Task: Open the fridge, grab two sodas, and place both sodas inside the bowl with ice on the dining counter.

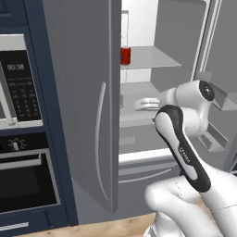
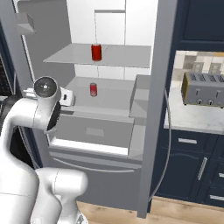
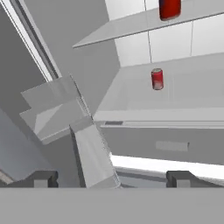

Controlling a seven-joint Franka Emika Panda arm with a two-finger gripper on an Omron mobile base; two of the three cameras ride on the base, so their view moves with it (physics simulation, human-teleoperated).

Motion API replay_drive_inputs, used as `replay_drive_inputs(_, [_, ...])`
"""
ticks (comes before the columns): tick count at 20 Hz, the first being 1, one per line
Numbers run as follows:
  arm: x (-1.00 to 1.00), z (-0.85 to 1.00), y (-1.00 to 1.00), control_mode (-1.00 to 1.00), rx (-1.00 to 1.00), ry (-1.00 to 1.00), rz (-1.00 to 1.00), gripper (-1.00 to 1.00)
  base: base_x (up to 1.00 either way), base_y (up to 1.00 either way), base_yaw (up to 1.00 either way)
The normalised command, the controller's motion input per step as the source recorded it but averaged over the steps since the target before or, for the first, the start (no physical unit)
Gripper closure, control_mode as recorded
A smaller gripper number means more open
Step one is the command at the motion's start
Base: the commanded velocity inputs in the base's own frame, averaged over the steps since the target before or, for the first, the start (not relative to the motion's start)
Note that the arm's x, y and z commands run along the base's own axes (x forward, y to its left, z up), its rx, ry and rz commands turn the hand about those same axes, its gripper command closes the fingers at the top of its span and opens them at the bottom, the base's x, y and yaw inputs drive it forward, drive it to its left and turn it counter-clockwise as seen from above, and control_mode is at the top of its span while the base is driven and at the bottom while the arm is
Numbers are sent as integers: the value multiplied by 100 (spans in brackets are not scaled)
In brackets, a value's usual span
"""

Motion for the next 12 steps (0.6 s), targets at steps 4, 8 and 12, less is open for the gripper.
replay_drive_inputs(4, [70,21,5,-100,17,19,0,-100,0,0,0])
replay_drive_inputs(8, [78,7,15,-100,21,19,0,-100,0,0,0])
replay_drive_inputs(12, [71,0,32,-100,23,16,0,-100,0,0,0])
